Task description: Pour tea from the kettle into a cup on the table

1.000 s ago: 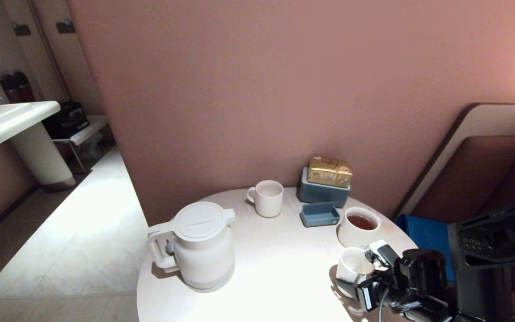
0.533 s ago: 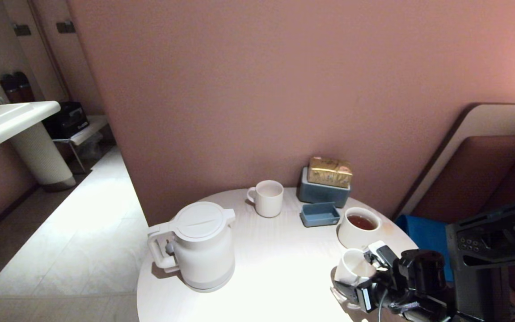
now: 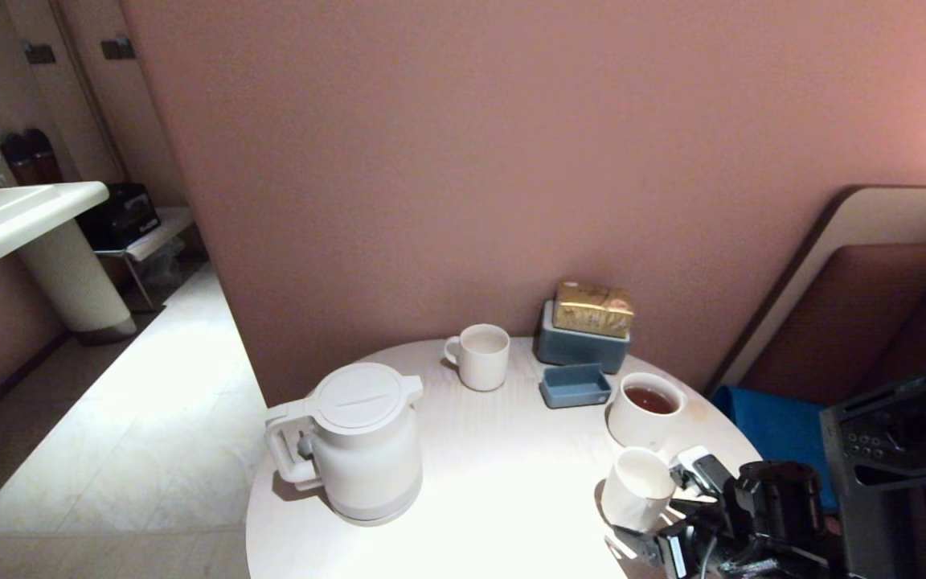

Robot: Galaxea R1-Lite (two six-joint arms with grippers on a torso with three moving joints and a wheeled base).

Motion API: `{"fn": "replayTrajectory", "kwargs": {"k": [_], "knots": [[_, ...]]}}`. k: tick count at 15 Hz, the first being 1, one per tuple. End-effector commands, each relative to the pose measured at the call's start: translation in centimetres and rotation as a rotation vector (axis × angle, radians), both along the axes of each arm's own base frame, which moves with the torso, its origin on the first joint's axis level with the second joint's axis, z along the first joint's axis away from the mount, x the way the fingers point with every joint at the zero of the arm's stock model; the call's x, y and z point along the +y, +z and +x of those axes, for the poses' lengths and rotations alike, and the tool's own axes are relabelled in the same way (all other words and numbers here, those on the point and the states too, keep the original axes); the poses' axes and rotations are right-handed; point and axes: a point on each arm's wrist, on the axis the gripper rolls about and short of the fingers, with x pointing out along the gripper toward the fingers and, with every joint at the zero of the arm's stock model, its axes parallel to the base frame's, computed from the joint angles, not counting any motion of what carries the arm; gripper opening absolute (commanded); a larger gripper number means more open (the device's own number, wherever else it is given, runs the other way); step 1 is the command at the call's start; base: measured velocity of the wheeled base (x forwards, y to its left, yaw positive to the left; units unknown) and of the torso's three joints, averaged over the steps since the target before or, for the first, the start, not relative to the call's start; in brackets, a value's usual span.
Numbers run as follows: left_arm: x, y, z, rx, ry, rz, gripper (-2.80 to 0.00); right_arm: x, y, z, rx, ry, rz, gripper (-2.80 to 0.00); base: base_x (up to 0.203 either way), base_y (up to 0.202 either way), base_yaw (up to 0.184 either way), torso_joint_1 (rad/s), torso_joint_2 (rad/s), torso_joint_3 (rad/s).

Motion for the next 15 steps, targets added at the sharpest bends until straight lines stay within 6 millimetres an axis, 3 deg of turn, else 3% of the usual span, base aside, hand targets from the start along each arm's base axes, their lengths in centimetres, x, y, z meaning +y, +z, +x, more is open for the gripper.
{"fn": "replayTrajectory", "kwargs": {"k": [1, 11, 15], "knots": [[0.0, 0.0, 0.0, 0.0, 0.0, 0.0, -2.8, -0.3, 1.4, -0.9, -0.047, 0.0, 0.012, 0.0, 0.0, 0.0, 0.0, 0.0, 0.0, 0.0], [0.0, 0.0, 0.0, 0.0, 0.0, 0.0, -2.8, -4.1, 9.1, -5.5, -0.16, -0.169, 0.028, 0.0, 0.0, 0.0, 0.0, 0.0, 0.0, 0.0], [0.0, 0.0, 0.0, 0.001, 0.0, 0.0, -2.8, -5.4, 10.3, -8.4, -0.076, -0.299, -0.04, 0.0, 0.0, 0.0, 0.0, 0.0, 0.0, 0.0]]}}
